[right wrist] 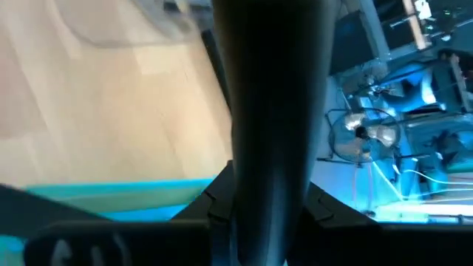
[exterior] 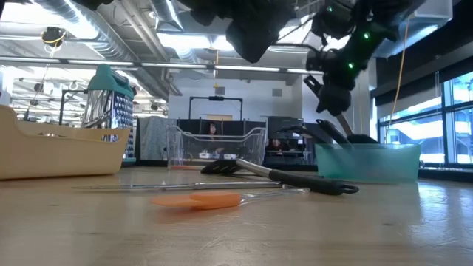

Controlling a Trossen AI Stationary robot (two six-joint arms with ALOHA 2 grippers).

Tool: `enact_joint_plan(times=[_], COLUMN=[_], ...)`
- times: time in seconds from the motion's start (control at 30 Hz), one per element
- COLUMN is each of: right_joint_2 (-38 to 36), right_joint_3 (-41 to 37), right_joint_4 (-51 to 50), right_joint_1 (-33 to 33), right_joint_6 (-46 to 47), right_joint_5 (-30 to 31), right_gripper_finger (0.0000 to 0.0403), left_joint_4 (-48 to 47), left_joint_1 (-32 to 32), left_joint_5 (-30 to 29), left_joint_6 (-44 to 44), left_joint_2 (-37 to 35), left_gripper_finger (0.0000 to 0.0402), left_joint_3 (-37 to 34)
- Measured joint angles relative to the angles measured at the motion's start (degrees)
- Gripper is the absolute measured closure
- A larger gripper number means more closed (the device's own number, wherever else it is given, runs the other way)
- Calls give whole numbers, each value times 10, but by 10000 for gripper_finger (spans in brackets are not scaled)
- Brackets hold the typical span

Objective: Pick & Place Kitchen Items
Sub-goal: Put the black spatula into the green bin

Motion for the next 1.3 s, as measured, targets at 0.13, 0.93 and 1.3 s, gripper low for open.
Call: enact_joint_plan(times=[0.13,0.93,1.3], right_joint_2=[-16,-115,-114], right_joint_3=[-55,-177,-179], right_joint_4=[67,202,179], right_joint_1=[-6,-37,-20], right_joint_6=[-17,-58,-32], right_joint_5=[39,-69,-77], right_gripper_finger=[342,342,220], left_joint_4=[0,0,-8], left_joint_1=[-1,9,8], left_joint_5=[-1,-2,-5], left_joint_6=[0,-6,-5], left_joint_2=[0,0,0], left_gripper_finger=[160,160,160], left_joint_3=[0,0,0])
